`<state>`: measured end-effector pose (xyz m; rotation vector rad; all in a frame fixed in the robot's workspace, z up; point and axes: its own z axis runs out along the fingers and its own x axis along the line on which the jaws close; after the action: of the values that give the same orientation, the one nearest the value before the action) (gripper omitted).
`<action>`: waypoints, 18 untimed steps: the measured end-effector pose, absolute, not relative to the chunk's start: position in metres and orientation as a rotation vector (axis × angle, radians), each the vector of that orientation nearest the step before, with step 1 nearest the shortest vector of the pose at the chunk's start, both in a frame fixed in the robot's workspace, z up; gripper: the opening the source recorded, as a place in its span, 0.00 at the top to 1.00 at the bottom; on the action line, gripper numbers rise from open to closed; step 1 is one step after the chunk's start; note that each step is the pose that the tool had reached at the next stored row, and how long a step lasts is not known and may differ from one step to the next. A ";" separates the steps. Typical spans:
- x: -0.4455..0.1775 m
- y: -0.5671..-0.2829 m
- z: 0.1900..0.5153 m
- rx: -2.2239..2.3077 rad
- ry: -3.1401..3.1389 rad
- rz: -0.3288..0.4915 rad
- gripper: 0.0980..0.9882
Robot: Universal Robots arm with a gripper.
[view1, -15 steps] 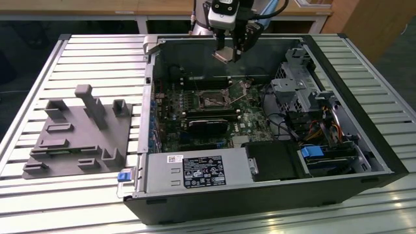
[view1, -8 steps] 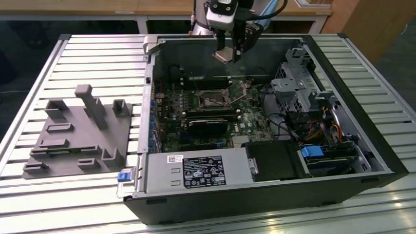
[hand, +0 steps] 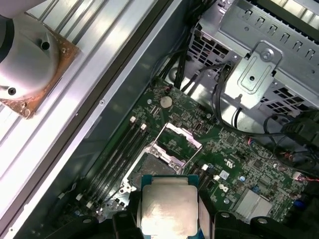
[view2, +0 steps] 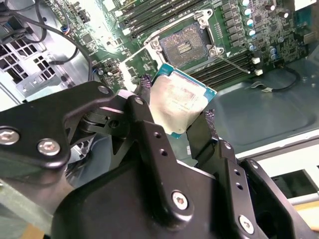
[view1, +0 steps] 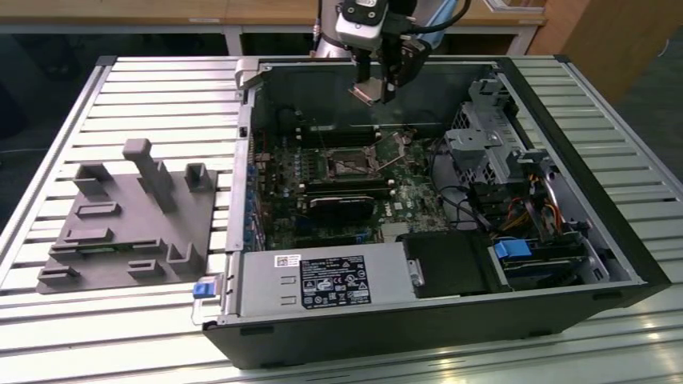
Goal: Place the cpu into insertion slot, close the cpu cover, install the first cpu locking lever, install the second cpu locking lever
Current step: 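Place the cpu into insertion slot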
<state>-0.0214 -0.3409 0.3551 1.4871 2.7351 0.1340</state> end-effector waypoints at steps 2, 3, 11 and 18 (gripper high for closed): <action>-0.021 -0.341 0.355 1.499 2.728 0.134 0.51; -0.021 -0.341 0.355 1.505 2.724 0.134 0.51; -0.021 -0.341 0.354 1.558 2.693 0.133 0.51; -0.021 -0.341 0.353 1.602 2.665 0.132 0.51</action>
<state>-0.0214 -0.3408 0.3529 1.6021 2.6651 0.1321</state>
